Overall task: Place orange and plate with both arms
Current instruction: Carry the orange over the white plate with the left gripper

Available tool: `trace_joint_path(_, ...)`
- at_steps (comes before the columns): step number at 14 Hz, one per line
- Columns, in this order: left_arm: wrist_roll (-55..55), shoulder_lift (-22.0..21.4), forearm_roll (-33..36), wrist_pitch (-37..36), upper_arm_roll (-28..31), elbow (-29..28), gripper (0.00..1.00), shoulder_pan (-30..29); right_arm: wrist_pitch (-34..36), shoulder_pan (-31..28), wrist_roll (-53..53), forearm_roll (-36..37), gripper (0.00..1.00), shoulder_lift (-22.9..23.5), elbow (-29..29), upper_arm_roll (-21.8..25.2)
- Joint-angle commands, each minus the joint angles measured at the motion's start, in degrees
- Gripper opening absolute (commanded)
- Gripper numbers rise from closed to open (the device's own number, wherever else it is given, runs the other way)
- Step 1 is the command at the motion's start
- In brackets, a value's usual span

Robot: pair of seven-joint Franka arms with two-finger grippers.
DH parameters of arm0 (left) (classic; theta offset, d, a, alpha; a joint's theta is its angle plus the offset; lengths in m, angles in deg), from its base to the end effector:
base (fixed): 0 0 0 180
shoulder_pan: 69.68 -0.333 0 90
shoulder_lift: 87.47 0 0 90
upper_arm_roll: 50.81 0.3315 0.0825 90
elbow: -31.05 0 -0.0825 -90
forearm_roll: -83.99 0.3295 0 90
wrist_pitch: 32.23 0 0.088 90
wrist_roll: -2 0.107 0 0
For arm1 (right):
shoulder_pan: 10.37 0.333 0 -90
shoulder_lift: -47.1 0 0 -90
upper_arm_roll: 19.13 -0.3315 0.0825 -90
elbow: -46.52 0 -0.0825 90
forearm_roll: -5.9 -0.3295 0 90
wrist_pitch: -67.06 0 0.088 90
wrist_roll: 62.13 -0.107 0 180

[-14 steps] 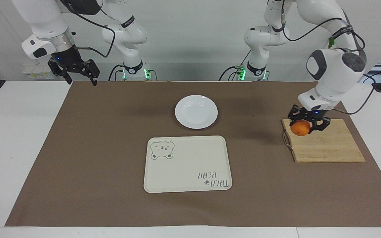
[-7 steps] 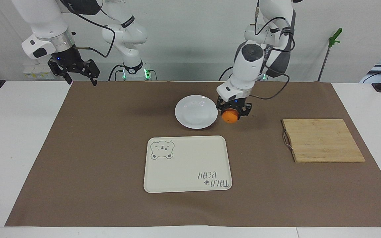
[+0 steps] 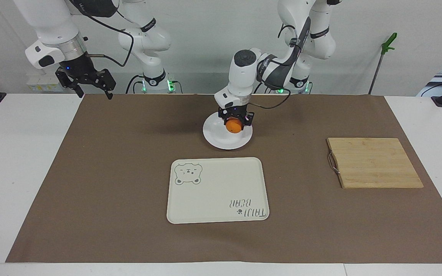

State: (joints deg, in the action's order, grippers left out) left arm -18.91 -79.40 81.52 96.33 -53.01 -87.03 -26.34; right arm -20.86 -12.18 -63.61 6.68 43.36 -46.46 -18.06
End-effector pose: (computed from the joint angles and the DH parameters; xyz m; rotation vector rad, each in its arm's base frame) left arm 0.3746 -0.3825 0.4188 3.0228 -0.6178 0.0208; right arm 0.4739 -0.0257 0.6470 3.1270 -0.1195 -0.0363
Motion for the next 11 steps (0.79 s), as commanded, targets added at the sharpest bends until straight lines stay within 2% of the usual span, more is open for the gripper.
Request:
trace_joint_path(1,-0.3,1.0,-0.4,1.7,1.1,-1.3,0.00,2.4,-0.3,0.3,4.4,-0.9,1.00,-0.5,-0.6,0.2)
trace_joint_path(2,-0.3,1.6,-0.5,1.8,1.1,-1.3,0.01,2.5,-0.6,0.3,5.2,-0.9,1.00,-0.9,-1.1,0.2)
trace_joint_path(3,-0.1,2.1,-1.0,2.2,1.1,-1.2,0.13,2.5,-1.4,0.2,5.2,-1.0,1.00,-0.9,-1.5,0.2)
trace_joint_path(4,0.2,2.6,-2.2,2.6,1.1,-1.2,0.29,2.6,-1.6,0.2,5.2,-1.3,1.00,-1.1,-2.0,0.2)
trace_joint_path(5,0.6,2.7,-2.7,2.6,1.1,-1.2,0.50,3.1,-1.6,0.1,5.2,-2.3,1.00,-1.3,-2.5,0.2)
trace_joint_path(6,1.0,2.7,-2.7,2.6,1.1,-1.2,0.81,3.2,-1.6,0.1,5.2,-3.1,1.00,-1.3,-2.8,0.2)
trace_joint_path(7,0.9,2.7,-2.7,2.6,1.1,-1.2,1.00,3.2,-1.6,0.2,4.8,-4.5,1.00,-1.3,-3.2,0.2)
trace_joint_path(11,1.1,2.3,-2.7,2.0,1.2,-0.5,1.00,2.7,-3.9,0.0,4.9,-12.9,1.00,-1.2,-6.3,0.2)
